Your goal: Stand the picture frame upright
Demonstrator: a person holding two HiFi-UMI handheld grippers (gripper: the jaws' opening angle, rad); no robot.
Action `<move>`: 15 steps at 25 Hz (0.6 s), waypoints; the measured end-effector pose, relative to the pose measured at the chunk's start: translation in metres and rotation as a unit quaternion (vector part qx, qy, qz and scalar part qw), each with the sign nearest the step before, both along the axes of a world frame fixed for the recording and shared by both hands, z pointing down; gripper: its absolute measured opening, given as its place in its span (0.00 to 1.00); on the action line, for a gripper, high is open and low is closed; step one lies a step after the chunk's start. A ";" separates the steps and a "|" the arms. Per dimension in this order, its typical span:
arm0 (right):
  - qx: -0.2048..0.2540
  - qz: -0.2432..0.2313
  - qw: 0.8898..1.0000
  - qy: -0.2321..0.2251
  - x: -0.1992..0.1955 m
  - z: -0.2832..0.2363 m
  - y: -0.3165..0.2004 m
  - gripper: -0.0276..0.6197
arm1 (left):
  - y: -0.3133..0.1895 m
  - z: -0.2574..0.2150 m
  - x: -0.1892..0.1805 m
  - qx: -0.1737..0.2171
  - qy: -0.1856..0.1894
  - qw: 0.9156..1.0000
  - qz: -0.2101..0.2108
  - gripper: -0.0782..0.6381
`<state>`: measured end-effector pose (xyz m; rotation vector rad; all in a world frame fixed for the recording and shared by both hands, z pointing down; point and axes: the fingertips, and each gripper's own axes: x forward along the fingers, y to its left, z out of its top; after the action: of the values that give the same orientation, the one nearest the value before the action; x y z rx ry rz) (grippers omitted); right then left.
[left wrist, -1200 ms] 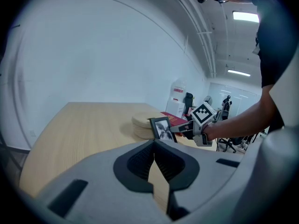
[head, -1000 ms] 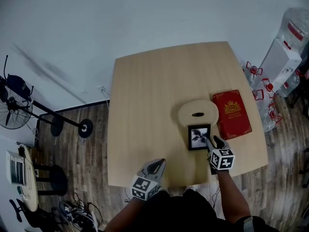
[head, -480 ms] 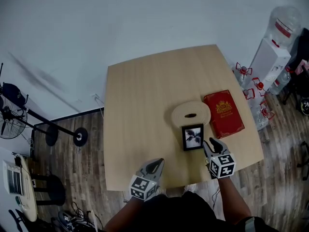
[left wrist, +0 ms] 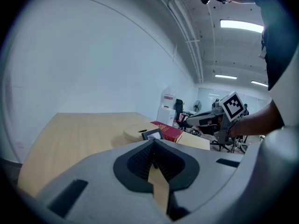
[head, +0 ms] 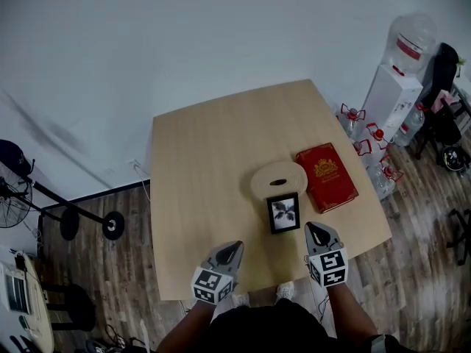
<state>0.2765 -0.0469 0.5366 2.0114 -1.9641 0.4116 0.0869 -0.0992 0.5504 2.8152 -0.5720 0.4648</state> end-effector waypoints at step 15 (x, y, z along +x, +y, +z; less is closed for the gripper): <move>0.055 0.002 0.998 0.016 -0.043 -0.040 0.018 0.06 | 0.018 -0.007 -0.002 0.003 0.015 0.999 0.036 0.11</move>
<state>0.2338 -0.0285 0.4969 2.0739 -2.0050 0.2774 0.0850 -0.0811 0.5434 2.8505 -0.4686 0.4333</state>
